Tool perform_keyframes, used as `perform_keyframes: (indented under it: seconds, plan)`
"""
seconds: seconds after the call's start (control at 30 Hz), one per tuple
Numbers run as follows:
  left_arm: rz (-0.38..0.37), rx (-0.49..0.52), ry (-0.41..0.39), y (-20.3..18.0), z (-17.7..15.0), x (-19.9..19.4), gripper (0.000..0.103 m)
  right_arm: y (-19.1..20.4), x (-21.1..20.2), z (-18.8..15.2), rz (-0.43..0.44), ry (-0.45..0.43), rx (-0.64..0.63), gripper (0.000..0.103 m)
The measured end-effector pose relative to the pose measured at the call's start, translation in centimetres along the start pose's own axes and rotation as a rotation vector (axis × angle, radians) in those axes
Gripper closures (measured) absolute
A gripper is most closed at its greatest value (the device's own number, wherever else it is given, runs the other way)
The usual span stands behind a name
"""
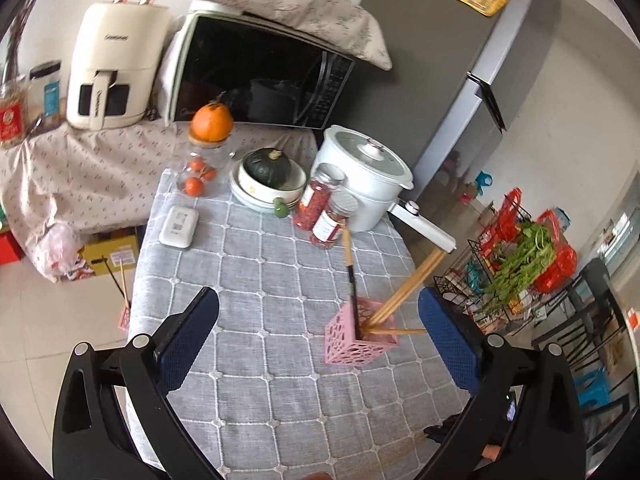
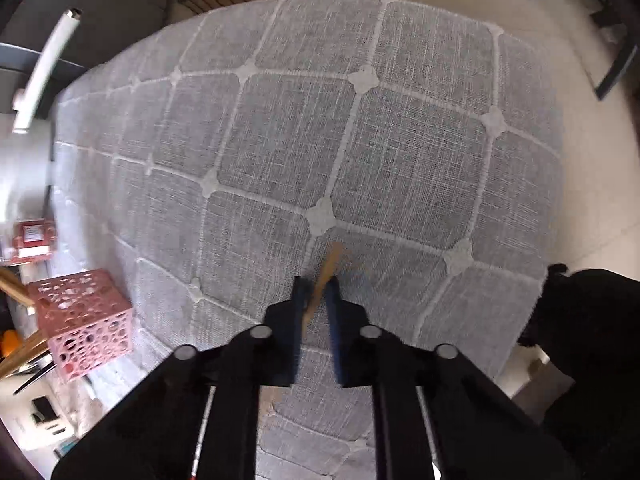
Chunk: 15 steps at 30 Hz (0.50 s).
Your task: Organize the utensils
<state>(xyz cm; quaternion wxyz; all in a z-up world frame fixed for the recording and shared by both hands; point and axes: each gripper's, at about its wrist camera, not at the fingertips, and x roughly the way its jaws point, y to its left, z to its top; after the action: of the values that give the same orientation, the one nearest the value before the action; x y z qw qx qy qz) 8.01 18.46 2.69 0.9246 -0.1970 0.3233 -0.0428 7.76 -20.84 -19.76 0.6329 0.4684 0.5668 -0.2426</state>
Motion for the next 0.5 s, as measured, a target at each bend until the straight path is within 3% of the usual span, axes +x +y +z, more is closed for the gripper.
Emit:
perform_keyframes:
  seconds: [0.2,0.5]
  plan:
    - [0.019,-0.063,-0.046,2.2,0.8,-1.6,0.007,0.1,-5.3,-1.6,0.16,-0.074,-0.144,0.097]
    - [0.017,-0.068,-0.083,2.0,1.2,-2.8,0.007,5.1,-20.2,-4.2,0.284,-0.381,-0.431,0.097]
